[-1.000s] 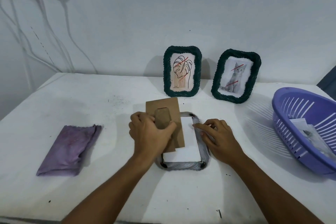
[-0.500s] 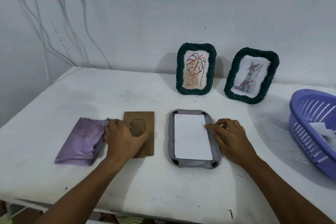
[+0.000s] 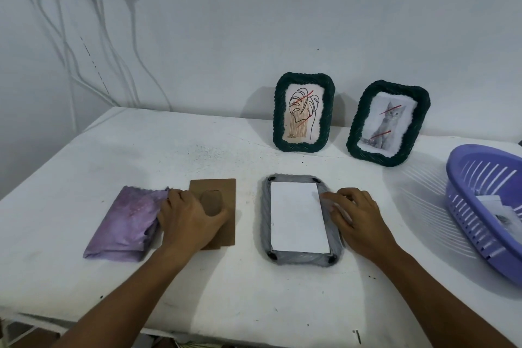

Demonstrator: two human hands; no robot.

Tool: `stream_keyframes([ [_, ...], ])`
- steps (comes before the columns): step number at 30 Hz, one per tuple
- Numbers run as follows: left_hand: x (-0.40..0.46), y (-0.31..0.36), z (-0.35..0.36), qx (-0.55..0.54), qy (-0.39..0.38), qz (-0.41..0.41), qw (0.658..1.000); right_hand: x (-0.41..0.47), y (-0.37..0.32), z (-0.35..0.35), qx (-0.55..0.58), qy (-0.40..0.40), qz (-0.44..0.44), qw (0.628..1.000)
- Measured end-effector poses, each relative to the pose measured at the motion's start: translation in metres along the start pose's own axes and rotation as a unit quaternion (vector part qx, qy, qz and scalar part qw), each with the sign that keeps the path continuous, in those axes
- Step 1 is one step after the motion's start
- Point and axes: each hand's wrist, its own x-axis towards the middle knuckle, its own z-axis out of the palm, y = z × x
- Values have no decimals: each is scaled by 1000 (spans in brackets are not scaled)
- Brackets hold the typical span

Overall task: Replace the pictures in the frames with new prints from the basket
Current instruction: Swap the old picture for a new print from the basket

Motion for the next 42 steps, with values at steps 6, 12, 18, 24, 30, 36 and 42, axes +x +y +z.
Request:
stream_keyframes([
  [6, -7, 38, -7, -62, 27, 179, 981, 10, -23, -4, 25, 60, 62, 996],
  [12, -11, 76, 19, -61, -85, 223, 969, 18, -44, -6, -23, -68, 146, 987],
  [18, -12, 82, 25, -42, -89, 212, 972, 18, -49, -4, -47, -89, 149, 984],
  [24, -15, 83, 28, -30, -78, 213, 973, 15, -50, -1, -33, -85, 146, 985],
  [30, -17, 83, 27, -35, -63, 213, 974, 12, -51, 1, -21, -76, 151, 985],
  [36, -17, 86, 30, -45, -55, 200, 977, 12, -51, 2, -7, -72, 158, 985],
  [42, -17, 88, 33, -60, -73, 186, 978, 11, -51, 3, -9, -72, 160, 984],
])
